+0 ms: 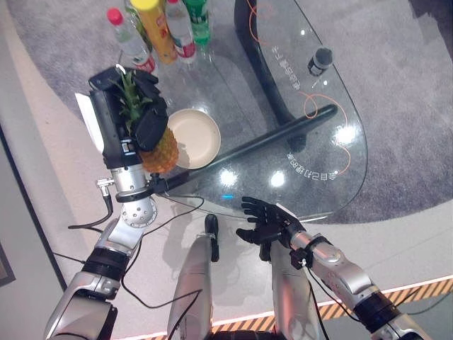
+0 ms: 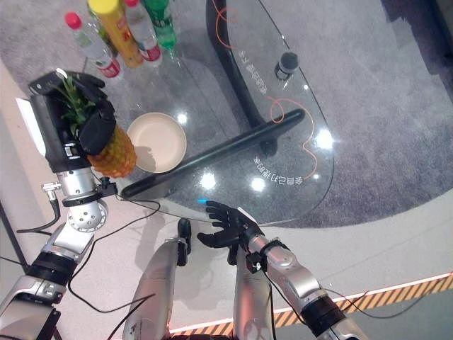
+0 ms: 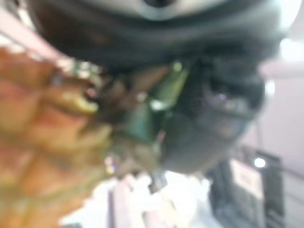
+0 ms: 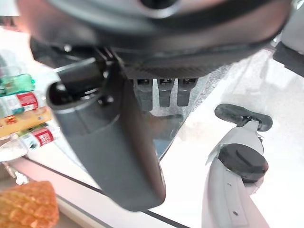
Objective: Pick up the fruit to the plate
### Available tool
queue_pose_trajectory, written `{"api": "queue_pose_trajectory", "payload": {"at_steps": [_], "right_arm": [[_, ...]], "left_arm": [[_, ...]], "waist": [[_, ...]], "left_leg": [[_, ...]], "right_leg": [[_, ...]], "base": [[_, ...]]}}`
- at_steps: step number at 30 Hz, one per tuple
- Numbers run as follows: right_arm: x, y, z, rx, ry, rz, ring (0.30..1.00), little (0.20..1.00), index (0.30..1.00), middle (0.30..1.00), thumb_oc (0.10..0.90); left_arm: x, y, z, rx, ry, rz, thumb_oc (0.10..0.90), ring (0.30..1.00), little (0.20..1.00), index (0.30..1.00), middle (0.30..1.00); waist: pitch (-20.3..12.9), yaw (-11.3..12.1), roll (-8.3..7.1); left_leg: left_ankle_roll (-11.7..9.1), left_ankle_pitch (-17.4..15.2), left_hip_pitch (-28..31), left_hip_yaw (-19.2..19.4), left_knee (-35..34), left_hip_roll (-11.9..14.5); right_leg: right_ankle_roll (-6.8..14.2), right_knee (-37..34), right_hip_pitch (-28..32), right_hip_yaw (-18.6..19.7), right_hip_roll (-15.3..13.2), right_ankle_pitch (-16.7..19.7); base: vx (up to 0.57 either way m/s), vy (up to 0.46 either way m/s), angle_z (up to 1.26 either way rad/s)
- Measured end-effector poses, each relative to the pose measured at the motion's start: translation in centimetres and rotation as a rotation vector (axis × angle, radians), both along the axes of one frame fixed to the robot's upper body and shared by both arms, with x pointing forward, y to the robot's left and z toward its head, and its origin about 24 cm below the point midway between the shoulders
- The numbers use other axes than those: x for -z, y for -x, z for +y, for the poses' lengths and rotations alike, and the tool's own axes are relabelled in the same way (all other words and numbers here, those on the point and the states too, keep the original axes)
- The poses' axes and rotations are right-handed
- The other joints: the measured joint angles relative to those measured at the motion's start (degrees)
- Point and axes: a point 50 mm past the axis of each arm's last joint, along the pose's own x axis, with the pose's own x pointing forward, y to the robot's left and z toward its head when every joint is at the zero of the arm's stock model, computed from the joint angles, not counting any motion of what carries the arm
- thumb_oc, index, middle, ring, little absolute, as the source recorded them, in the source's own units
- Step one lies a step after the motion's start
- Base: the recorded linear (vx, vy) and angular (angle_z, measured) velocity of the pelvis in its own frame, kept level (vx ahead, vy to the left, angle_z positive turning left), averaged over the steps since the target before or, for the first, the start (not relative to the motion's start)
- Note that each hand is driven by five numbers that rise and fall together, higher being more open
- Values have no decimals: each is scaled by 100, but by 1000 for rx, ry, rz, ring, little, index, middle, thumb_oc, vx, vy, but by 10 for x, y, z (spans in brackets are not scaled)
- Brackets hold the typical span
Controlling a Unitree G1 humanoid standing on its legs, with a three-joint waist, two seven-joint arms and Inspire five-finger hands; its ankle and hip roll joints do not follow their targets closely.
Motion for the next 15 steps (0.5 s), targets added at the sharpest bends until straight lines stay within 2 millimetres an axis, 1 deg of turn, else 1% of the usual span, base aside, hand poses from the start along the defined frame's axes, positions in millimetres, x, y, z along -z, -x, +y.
{"api": "queue_pose_trajectory", "payload": {"at_steps": [3,4,6,12,15], "right_arm": [[-8,-8,3,6,-14,-16,900,900,900,900,800],[-12,-14,4,7,-9,-22,900,900,900,900,800],[-18,-21,6,4,2,-34,900,900,900,900,800],[-33,-34,17,1,-1,-62,900,900,900,900,800],[-38,-37,18,0,1,-73,900,900,900,900,800]], "left_arm": [[-12,-3,0,-10,15,-58,100,300,200,300,300],[-22,-4,-3,-9,21,-113,100,300,200,300,300],[-35,-5,-6,-7,29,-176,100,300,200,300,300],[-42,-6,-7,-40,40,-262,100,300,200,300,300],[-47,-5,-13,-32,46,-313,100,300,200,300,300]], "waist": [[-5,-28,-39],[-10,-51,-93],[-6,-81,-137],[-11,-280,-160],[-13,-312,-164]], "left_leg": [[-8,7,-185,14,-2,39],[-10,22,-353,18,5,42],[2,38,-563,23,42,42],[46,9,-774,143,62,42],[45,10,-932,161,68,43]], "right_leg": [[-8,-87,-162,10,47,76],[-14,-86,-329,15,53,94],[-30,-71,-526,21,54,120],[-28,-71,-804,121,42,121],[-31,-52,-983,145,46,125]], "base": [[-85,14,-7],[-74,40,-5],[-65,50,-2],[-44,58,-7],[-35,63,-3]]}}
